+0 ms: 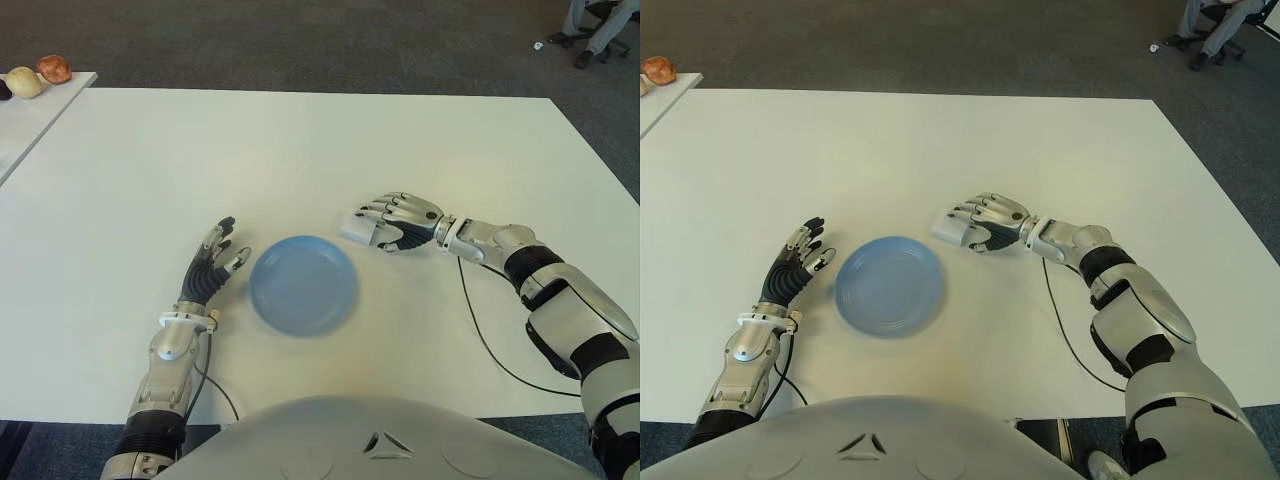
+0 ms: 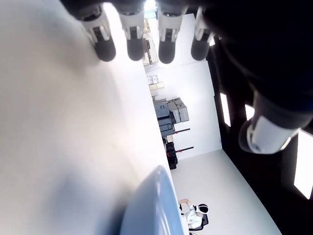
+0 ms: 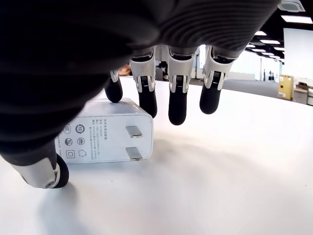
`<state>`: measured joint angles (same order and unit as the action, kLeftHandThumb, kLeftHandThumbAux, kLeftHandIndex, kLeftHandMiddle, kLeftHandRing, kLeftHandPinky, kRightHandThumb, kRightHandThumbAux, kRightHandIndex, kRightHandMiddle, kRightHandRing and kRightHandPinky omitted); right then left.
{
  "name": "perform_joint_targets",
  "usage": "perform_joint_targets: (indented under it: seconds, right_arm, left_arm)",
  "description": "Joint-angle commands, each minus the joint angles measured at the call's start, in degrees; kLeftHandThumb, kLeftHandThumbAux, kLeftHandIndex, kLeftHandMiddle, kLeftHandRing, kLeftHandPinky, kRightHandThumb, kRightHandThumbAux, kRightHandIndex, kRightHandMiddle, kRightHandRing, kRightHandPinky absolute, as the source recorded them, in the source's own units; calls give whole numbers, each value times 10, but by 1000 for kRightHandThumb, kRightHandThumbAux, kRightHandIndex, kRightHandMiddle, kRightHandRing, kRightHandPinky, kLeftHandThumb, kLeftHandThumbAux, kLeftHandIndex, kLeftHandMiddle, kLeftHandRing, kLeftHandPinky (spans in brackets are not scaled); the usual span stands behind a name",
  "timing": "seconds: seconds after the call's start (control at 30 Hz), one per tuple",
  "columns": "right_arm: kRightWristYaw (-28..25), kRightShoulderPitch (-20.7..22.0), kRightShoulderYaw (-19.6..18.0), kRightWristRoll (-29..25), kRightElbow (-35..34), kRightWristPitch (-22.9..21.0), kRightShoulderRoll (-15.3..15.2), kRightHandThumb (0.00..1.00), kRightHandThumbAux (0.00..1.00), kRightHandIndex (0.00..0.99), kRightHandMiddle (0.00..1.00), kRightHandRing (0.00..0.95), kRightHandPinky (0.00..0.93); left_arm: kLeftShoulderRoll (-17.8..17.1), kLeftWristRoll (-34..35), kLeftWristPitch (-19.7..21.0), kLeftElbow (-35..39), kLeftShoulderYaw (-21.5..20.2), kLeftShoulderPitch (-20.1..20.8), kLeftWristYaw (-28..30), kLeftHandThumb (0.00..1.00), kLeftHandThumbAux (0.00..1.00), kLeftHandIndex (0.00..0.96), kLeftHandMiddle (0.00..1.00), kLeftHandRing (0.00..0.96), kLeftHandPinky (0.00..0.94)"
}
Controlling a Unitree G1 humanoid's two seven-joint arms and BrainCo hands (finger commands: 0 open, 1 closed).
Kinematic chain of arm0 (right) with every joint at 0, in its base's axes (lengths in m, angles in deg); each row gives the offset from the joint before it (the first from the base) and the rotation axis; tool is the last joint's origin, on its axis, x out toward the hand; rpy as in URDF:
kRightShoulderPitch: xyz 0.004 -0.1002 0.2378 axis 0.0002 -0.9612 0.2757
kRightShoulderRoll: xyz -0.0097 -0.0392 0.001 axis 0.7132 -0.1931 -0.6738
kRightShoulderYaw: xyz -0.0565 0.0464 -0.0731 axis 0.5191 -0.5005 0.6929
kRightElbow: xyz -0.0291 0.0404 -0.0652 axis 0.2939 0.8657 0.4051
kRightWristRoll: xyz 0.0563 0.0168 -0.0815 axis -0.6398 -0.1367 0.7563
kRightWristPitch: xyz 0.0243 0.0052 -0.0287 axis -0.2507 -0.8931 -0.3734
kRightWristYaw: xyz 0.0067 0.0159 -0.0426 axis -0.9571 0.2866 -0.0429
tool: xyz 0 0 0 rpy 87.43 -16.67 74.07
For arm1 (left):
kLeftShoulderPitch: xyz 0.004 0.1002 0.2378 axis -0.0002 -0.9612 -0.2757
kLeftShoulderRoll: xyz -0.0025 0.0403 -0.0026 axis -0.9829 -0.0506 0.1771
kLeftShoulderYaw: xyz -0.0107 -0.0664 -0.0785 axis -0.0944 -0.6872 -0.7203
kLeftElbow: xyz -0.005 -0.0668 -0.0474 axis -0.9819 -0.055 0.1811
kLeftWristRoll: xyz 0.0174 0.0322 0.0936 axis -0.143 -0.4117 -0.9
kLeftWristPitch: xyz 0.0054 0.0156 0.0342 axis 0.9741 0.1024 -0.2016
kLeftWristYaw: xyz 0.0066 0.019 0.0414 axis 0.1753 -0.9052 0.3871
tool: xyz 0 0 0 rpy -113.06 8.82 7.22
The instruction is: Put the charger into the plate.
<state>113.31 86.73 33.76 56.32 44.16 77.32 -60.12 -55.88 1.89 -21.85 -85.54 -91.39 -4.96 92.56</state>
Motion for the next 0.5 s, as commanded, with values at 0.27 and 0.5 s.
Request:
perform_joint_targets:
  seconds: [0.27,0.5]
  right_arm:
    - [-1,-4,13,21,-17,22,-23,0,529,31,157,155,153]
    - [-17,-10,6,12,-31,31,-36,0,526,23,143,133,118]
  left_arm:
    - [4,-11,39,-28,5,-21,1,0,561,86,86,69,70]
    - [4,-13,42,-27,6,-19,0,0,557,88,81,63,59]
